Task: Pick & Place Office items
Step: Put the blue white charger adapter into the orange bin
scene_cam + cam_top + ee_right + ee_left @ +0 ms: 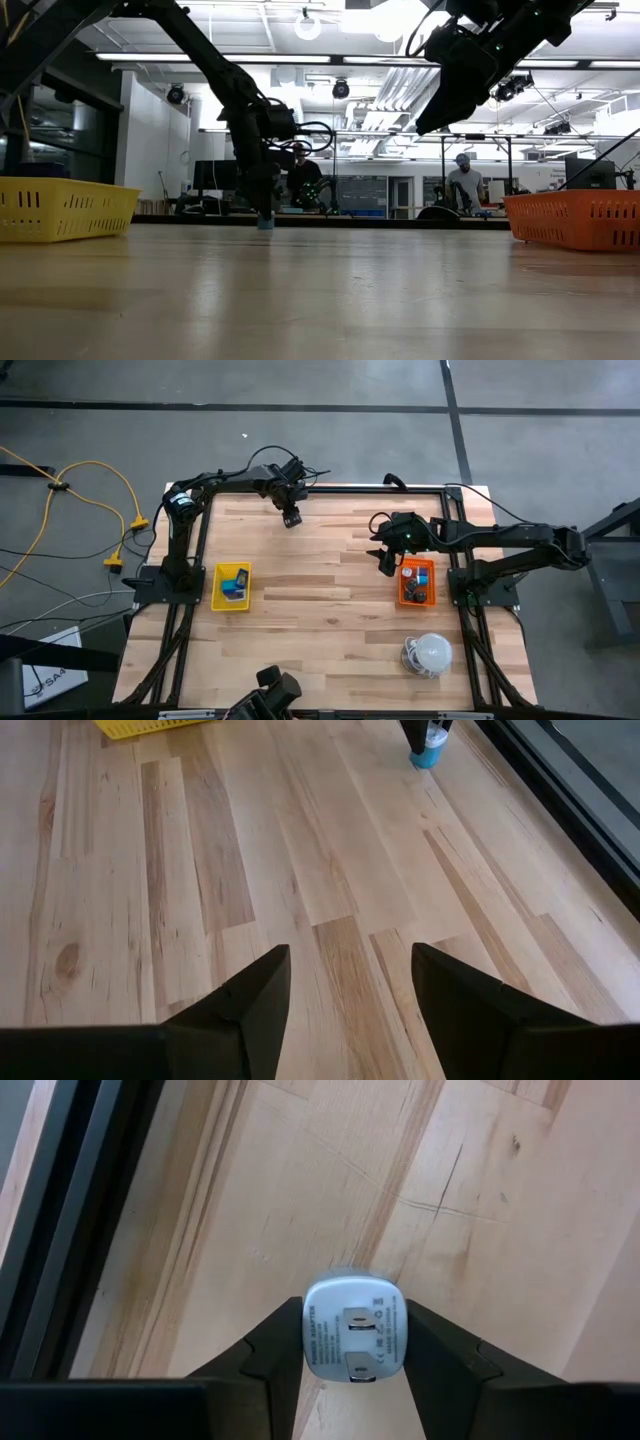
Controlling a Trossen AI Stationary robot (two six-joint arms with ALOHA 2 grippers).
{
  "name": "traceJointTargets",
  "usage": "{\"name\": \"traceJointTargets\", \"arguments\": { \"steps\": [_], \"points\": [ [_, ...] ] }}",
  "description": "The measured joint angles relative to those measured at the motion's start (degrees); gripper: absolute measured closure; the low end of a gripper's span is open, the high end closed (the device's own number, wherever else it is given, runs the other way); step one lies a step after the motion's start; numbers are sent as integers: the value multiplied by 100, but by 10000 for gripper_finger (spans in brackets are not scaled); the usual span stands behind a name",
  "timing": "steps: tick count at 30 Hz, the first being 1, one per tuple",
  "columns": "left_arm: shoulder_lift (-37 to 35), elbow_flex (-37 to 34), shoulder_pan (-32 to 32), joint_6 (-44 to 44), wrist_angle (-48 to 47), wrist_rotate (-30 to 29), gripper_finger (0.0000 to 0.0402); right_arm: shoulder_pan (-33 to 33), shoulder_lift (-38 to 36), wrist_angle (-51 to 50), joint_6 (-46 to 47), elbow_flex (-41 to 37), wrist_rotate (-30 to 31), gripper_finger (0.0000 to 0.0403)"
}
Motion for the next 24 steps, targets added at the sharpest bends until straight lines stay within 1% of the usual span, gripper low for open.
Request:
{"name": "traceJointTargets", "arguments": {
  "steps": [3, 7, 19, 24],
  "points": [
    [0, 0, 0, 1, 0, 31, 263, -1, 0, 0, 0, 0, 0, 207],
    [0, 0, 2, 103, 19, 216, 263, -2, 0, -2, 0, 0, 0, 207],
    [-11, 0, 83, 105, 103, 256, 264, 0, 0, 0, 0, 0, 0, 207],
    [-253, 0, 157, 221, 72, 253, 264, -1, 0, -1, 0, 0, 0, 207]
  ]
}}
